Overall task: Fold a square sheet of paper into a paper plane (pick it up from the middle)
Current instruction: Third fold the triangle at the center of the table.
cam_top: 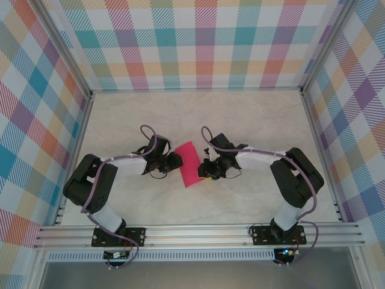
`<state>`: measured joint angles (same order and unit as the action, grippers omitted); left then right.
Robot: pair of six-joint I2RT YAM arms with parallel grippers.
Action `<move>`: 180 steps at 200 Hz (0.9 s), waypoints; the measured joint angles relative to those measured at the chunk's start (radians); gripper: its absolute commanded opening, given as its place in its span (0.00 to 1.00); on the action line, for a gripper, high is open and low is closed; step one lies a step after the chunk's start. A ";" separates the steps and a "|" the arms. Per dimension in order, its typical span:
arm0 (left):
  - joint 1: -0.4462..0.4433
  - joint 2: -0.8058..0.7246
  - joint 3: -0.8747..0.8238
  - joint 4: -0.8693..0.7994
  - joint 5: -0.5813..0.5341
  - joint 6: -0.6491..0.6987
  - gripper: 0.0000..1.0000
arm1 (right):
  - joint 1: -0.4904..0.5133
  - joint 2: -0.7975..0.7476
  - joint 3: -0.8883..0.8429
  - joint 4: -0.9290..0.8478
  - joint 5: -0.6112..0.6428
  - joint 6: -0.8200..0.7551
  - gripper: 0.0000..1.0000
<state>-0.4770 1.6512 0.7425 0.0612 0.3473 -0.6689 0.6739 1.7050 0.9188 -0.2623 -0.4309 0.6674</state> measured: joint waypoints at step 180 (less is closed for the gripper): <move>-0.011 0.035 0.039 -0.002 -0.027 0.003 0.19 | 0.000 -0.002 0.002 0.010 0.051 0.144 0.05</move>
<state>-0.4885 1.6863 0.7818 0.0593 0.3206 -0.6655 0.6739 1.7035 0.9203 -0.2527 -0.3794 0.8116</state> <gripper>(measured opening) 0.193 0.059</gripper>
